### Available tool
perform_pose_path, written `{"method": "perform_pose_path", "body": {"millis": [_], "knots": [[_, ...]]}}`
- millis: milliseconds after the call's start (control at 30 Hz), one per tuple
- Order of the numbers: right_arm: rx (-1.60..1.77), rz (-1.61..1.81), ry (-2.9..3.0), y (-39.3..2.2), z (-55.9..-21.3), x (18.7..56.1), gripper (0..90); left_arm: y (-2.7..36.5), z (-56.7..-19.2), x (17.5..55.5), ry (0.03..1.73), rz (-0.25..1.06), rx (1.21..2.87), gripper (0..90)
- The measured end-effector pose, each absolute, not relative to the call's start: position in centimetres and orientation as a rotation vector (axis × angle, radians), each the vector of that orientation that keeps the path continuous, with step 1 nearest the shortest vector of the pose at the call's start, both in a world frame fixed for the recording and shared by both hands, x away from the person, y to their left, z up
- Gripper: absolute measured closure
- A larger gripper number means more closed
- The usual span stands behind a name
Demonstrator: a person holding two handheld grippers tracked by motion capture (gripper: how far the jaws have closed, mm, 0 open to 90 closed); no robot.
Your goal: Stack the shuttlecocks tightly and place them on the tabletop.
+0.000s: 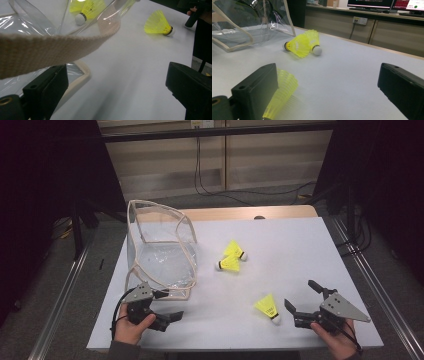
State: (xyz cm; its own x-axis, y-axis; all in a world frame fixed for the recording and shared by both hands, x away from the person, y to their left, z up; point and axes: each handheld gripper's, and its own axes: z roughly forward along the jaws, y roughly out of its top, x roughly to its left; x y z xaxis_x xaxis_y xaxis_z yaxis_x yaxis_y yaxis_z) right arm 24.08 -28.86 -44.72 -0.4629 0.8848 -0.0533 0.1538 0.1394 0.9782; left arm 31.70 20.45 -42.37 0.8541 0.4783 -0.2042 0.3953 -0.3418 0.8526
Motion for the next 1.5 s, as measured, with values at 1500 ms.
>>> {"method": "perform_pose_path", "body": {"millis": [1500], "knots": [[1.015,1.375,1.967,-25.5,-43.7,27.9,2.1,20.7,-42.2,31.8,0.652,0.111,1.954,4.4]]}}
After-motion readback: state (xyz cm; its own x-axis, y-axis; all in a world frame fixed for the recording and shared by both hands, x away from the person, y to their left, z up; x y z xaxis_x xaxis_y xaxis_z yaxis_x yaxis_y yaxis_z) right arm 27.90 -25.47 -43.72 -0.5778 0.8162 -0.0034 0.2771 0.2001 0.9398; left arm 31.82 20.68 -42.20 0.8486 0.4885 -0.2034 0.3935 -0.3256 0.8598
